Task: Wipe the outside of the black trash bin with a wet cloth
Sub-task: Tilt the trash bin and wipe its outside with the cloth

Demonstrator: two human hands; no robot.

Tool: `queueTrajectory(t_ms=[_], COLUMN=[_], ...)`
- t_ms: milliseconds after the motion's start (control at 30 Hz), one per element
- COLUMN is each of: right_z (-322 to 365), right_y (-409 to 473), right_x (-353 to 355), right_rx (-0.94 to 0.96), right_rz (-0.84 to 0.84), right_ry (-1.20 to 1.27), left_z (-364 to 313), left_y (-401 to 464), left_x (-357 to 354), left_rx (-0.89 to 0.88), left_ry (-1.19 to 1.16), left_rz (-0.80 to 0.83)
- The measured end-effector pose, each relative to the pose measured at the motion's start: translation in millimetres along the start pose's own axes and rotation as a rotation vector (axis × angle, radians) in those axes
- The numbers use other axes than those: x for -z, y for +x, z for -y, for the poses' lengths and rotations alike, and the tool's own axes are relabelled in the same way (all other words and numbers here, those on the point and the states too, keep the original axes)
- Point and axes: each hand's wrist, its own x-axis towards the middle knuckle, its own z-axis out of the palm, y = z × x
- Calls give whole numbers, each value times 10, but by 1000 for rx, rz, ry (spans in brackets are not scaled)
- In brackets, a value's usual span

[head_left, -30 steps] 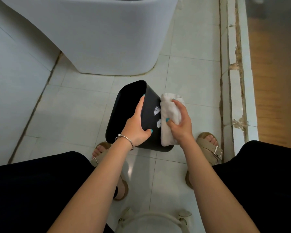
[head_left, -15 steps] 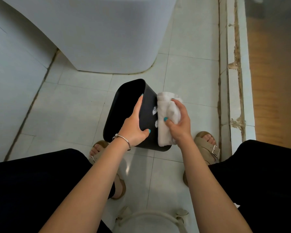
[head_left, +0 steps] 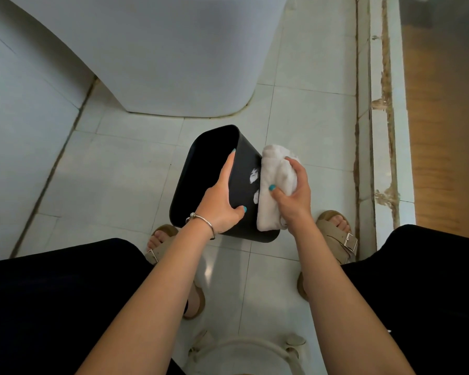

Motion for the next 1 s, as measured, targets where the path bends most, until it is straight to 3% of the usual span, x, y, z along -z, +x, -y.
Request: queueTrajectory(t_ms=[167, 367, 533, 700, 867, 1000], right_z=[48, -44, 85, 11, 51, -16], right_y=[-65, -45, -72, -27, -34, -56], right_x=[-35, -65, -134, -100, -90, -56], right_rx=[124, 21, 168, 28, 118, 39], right_rz=[152, 2, 203, 65, 199, 120], right_ry=[23, 12, -29, -1, -25, 60], left_z=[48, 164, 167, 197, 141, 145], left_y=[-3, -85, -33, -36, 17, 4], left_x=[53, 58, 81, 106, 107, 103], left_rx=[-6, -19, 6, 8, 13, 9], left_ry=[-43, -83, -112, -105, -91, -81], left_rz=[6, -1, -26, -4, 0, 5])
